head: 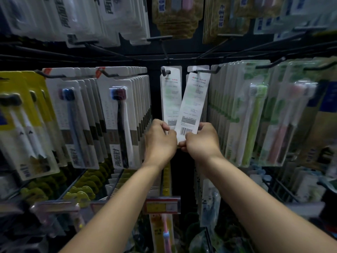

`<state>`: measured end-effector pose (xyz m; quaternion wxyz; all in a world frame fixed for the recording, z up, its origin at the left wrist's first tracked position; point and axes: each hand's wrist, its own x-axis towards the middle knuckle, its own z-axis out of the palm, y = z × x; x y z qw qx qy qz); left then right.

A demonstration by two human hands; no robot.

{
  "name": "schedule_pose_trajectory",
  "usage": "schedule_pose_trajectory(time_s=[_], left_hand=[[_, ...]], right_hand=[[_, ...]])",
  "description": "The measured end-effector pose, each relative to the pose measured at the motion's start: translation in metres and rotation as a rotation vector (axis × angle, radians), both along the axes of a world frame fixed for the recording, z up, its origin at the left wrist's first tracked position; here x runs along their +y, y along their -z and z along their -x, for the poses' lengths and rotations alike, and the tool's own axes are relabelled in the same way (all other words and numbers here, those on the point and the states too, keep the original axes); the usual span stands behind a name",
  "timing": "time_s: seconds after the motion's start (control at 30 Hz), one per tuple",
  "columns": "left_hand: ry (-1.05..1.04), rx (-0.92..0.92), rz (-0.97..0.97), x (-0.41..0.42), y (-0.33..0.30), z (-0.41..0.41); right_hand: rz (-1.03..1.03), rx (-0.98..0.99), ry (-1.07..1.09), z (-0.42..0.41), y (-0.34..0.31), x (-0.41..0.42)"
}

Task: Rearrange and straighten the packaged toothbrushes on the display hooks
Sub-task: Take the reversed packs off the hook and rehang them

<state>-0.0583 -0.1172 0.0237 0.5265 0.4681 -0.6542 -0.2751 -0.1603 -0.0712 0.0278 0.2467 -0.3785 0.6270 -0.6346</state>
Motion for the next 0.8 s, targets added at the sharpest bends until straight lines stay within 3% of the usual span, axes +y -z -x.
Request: schedule_pose_trajectory(time_s=[0.43,0.8], left_hand=[[-0.12,-0.019,0.061,0.033,-0.005,-0.011],[-0.091,-0.002,0.049,0.074,-0.001,-0.025]], right_hand=[[-0.059,-0.056,0.036,-0.007,-0.011,0.033],[0.002,0.062,0.098,-0.016,0.009,0.071]])
